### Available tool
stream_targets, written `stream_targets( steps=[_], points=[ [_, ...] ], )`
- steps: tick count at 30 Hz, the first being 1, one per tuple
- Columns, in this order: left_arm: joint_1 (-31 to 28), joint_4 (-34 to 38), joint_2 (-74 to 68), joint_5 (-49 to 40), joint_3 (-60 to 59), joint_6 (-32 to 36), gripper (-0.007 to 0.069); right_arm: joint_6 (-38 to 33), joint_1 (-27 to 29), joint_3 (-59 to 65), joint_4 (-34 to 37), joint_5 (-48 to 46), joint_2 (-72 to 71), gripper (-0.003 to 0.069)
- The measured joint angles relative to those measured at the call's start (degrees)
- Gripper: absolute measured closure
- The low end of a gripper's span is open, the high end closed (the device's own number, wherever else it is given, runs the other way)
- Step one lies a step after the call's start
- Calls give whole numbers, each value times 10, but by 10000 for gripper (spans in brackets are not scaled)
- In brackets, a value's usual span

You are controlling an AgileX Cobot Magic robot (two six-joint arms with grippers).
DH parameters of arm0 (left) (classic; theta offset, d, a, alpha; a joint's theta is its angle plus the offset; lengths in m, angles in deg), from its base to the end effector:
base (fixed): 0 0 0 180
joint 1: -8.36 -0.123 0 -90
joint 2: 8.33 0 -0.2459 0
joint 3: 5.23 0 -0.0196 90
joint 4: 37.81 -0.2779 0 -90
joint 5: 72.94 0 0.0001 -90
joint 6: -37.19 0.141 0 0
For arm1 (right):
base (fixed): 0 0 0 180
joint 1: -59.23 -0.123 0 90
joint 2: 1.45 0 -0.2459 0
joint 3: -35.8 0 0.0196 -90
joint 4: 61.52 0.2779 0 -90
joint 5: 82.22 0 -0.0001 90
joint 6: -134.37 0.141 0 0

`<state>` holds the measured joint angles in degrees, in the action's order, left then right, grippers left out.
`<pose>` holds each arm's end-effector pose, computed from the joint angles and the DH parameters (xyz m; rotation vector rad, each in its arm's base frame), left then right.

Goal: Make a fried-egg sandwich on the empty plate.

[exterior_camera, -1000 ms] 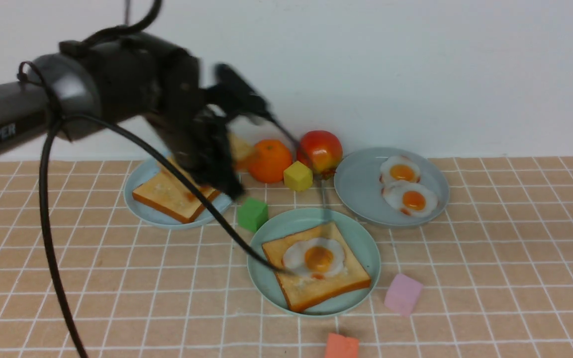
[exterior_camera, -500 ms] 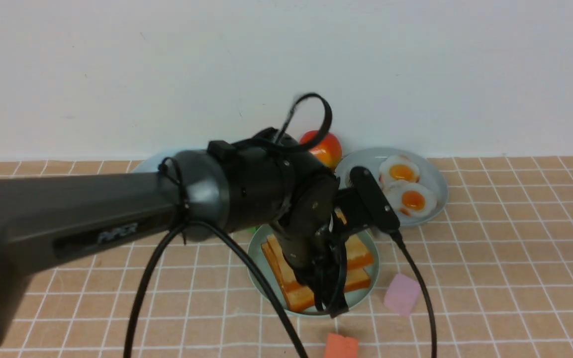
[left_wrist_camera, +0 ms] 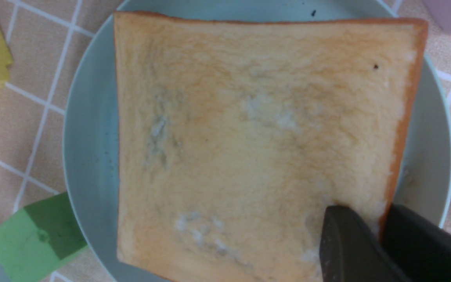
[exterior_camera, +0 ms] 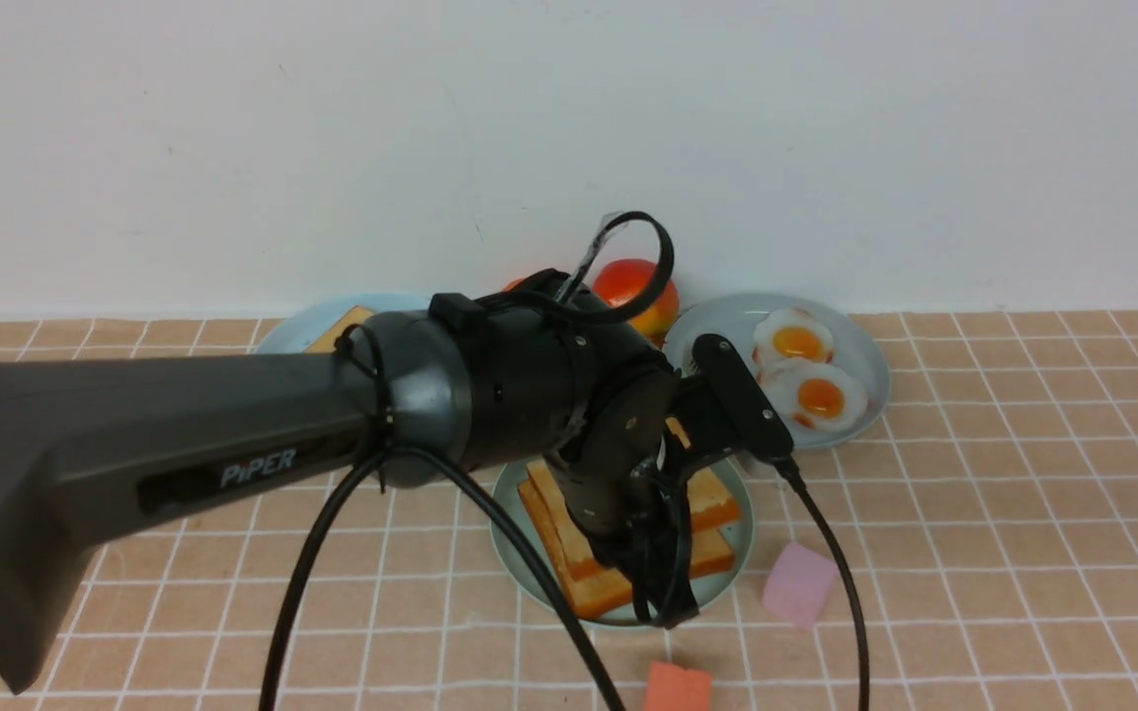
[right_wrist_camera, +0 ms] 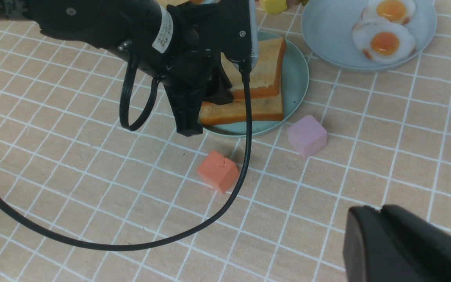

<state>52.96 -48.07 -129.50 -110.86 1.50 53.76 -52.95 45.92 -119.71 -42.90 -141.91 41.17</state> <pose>0.3343 -0.3080 0.1126 1.4713 2.1927 0.0286 0.1641 0.0788 0.3370 -0.3680 2.1679 0.4593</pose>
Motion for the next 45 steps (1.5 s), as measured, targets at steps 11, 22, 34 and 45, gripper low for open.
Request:
stream_targets(
  steps=[11,22,34,45],
  points=[
    [0,6,0,0,0,0,513,0,0,0,0,0,0,592],
    [0,11,0,0,0,-1,360,0,0,0,0,0,0,583],
    [10,50,98,-13,-2,-60,503,0,0,0,-15,0,0,574],
    [14,148,513,211,-289,-133,638,0,0,0,-39,-14,-21,613]
  ],
)
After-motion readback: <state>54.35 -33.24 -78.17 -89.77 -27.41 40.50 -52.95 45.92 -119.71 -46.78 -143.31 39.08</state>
